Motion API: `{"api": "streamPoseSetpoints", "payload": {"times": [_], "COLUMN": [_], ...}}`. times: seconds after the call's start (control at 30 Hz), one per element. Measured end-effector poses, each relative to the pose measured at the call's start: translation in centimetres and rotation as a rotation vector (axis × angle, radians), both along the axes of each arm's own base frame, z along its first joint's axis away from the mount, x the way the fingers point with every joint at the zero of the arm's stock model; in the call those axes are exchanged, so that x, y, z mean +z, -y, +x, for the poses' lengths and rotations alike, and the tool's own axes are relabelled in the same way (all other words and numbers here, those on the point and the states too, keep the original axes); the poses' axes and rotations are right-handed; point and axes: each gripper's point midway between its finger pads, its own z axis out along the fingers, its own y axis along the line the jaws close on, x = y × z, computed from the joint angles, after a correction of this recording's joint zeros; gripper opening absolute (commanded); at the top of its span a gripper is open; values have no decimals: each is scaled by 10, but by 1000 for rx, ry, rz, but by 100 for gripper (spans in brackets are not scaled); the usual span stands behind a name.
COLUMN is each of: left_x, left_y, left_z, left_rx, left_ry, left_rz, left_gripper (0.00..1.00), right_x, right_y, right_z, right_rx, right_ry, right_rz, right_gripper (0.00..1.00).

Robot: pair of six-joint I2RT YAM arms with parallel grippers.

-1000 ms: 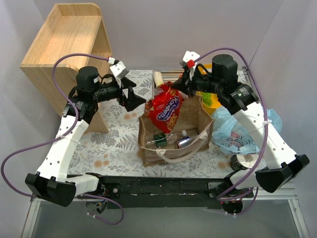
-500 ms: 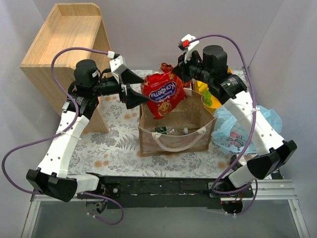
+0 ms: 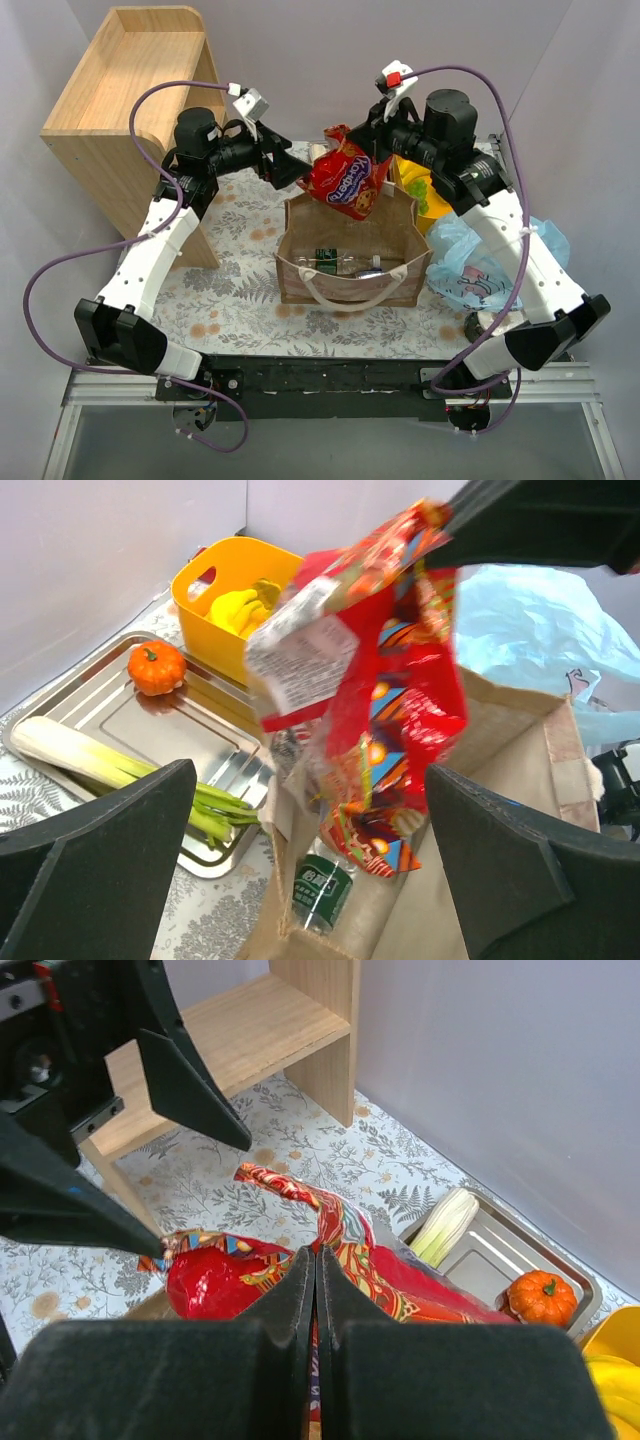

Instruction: Untie the knot of the grocery bags and take out the mixed food

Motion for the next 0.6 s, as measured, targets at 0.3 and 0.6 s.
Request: {"api": "streamPoseSetpoints", "payload": {"times": [0.3,0.6], "left_x": [8,-7], "left_y": [18,23], "left_z": [-37,-39], "left_rx": [-223,-224], "left_ry": [-25,-64], "left_rz": [-45,-13], "left_gripper": [98,54], "right_x": [24,15], "right_y": [10,4], "right_z": [-19,-11], "right_rx": [5,8], "right_ry": [43,13], "right_rz": [44,50], "right_gripper": [1,1]}}
